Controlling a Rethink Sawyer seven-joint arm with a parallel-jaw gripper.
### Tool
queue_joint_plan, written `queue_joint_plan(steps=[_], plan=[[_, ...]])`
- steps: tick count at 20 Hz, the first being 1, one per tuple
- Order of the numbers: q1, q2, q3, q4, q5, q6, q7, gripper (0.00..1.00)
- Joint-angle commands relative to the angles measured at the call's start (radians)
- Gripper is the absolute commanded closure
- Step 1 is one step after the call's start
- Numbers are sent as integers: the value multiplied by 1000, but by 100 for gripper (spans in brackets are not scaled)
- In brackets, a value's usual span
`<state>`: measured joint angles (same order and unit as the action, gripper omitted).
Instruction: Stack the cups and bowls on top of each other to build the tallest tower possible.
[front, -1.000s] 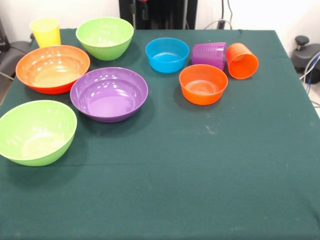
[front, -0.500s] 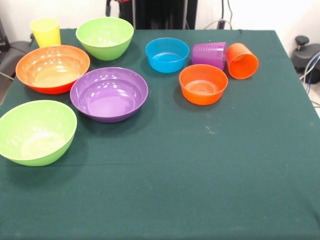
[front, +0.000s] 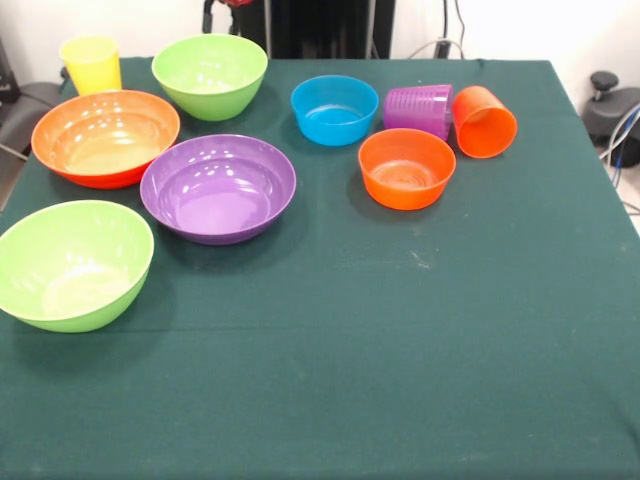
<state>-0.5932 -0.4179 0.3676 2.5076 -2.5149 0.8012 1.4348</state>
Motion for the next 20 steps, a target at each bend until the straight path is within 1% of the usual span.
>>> queue_joint_plan(steps=[1,4,13,20], plan=[[0,155,32,68,-30,-73,40,0],[10,161,38,73,-27,-62,49,0],[9,164,67,108,-26,-23,68,0],[21,140,114,177,-3,42,100,0]])
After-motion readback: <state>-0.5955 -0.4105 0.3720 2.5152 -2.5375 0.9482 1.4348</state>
